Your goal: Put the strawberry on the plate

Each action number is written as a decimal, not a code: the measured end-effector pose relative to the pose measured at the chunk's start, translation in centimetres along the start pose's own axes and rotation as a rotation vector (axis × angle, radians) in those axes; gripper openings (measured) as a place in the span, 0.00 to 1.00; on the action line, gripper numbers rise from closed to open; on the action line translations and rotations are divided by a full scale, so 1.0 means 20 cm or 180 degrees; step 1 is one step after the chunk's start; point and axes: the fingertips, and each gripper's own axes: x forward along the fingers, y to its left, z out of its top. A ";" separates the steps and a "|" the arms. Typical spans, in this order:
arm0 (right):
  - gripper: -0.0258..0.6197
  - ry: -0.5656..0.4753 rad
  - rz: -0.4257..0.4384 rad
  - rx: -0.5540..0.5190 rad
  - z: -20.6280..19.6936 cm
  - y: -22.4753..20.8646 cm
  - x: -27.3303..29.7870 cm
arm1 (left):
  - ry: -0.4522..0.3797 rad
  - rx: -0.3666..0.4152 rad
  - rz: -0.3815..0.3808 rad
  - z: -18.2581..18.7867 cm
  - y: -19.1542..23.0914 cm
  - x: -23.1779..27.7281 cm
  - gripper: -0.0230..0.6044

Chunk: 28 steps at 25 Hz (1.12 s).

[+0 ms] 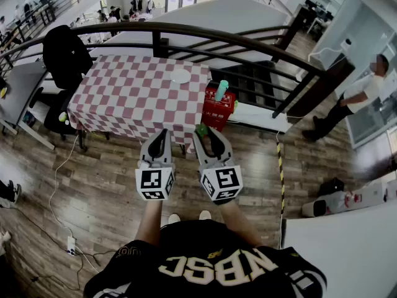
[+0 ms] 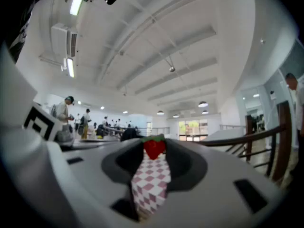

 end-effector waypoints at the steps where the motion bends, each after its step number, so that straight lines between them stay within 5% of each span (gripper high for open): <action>1: 0.27 0.0002 0.0011 0.0004 0.01 0.04 0.01 | 0.0015 -0.0010 -0.0016 0.00 0.01 -0.02 0.05; 7: 0.27 0.0020 0.0068 0.0046 -0.02 0.25 0.07 | 0.0038 0.0046 -0.0180 0.01 0.06 -0.14 0.05; 16: 0.27 0.0111 0.0497 0.0286 -0.08 0.56 0.17 | 0.0088 -0.0170 0.0166 -0.03 0.42 -0.31 0.05; 28: 0.27 0.0109 0.0488 0.0402 -0.11 0.48 0.37 | 0.0201 -0.0136 0.0203 -0.07 0.52 -0.21 0.05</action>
